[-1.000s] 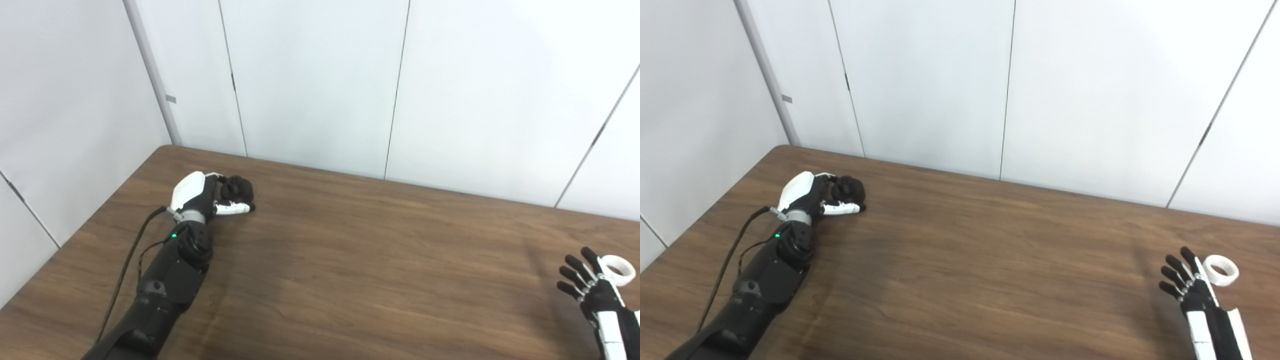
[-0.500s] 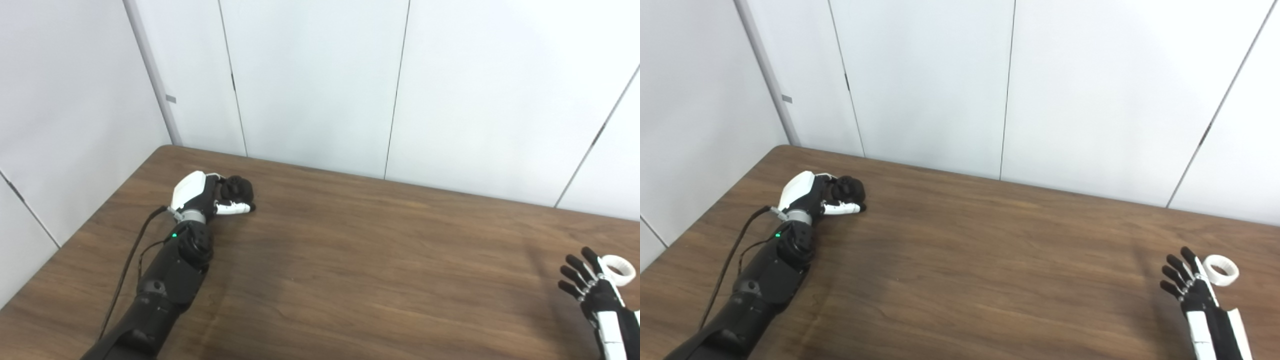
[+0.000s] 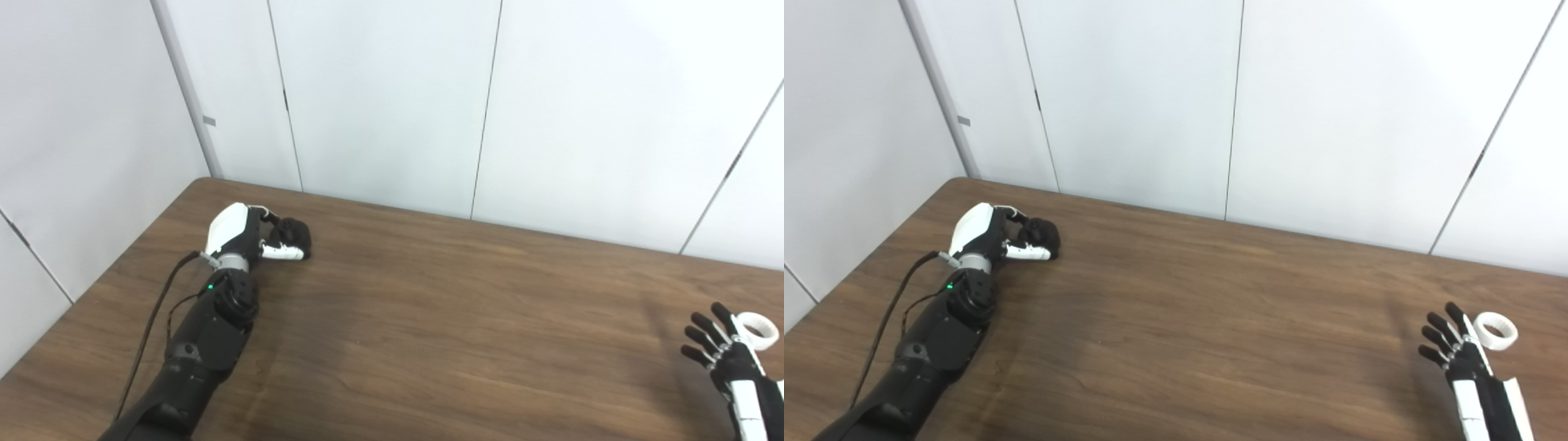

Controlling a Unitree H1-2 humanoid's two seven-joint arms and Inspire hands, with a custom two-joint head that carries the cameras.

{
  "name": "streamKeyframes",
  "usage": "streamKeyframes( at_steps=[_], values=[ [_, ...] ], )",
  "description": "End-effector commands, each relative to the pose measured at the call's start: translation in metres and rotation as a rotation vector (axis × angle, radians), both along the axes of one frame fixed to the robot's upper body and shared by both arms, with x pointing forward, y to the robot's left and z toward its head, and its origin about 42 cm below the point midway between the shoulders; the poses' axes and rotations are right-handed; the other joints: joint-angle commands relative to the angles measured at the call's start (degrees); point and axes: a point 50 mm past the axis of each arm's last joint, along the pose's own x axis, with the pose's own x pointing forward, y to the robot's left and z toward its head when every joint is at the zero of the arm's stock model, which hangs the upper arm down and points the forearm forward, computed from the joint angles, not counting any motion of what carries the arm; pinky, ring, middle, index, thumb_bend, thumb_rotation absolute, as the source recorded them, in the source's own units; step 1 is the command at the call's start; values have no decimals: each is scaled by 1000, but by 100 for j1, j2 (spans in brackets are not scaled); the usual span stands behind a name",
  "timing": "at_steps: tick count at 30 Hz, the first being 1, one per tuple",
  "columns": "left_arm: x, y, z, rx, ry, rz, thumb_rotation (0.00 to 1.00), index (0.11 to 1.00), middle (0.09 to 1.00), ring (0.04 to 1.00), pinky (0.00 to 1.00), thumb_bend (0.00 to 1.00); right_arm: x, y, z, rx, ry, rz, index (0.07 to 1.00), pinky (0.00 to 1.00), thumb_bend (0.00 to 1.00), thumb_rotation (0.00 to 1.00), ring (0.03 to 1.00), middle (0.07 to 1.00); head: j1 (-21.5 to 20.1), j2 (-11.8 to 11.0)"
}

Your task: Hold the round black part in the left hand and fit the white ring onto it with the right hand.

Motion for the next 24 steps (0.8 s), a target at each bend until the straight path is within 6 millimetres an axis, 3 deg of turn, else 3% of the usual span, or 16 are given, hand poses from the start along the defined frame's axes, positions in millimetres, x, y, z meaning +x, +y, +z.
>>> streamKeyframes(
  at_steps=[1, 10, 16, 24],
  values=[
    [11, 7, 30, 30, -110, -2, 46, 484, 761, 885, 1000, 519, -43, 12, -60, 61, 201, -33, 959, 823, 615, 1000, 881, 906, 1, 6],
    [5, 6, 33, 81, -125, -34, 44, 484, 748, 872, 1000, 519, -43, 14, -59, 54, 195, -29, 961, 816, 606, 1000, 880, 908, -41, 28],
    [-6, -6, 37, 96, -146, -69, 46, 485, 756, 878, 1000, 521, -43, 16, -59, 65, 200, -32, 961, 820, 597, 1000, 881, 907, -90, 54],
    [-35, -42, 46, 163, -157, -184, 47, 484, 726, 858, 1000, 522, -42, 19, -58, 62, 195, -28, 967, 814, 605, 1000, 883, 913, -199, 115]
  ],
)
